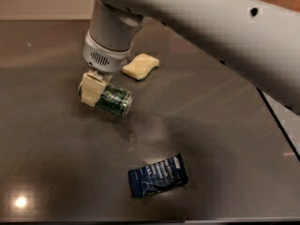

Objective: Place green can upright

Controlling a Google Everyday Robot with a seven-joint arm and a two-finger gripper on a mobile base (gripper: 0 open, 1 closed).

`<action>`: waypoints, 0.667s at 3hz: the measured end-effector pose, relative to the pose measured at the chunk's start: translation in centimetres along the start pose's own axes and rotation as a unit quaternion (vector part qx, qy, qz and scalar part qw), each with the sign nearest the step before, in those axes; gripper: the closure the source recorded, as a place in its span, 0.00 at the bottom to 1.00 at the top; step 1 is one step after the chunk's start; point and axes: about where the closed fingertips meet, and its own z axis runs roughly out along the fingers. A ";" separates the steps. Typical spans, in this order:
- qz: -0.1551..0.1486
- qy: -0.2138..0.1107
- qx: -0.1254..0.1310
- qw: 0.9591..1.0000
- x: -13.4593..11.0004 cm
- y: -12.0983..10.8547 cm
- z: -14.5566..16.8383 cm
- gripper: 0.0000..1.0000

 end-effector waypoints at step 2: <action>-0.011 -0.196 -0.013 0.980 1.8 -1.2 -4.2 1.00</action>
Offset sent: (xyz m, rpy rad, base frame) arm 0.0121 -0.0865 0.0538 0.6636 -0.1316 0.0319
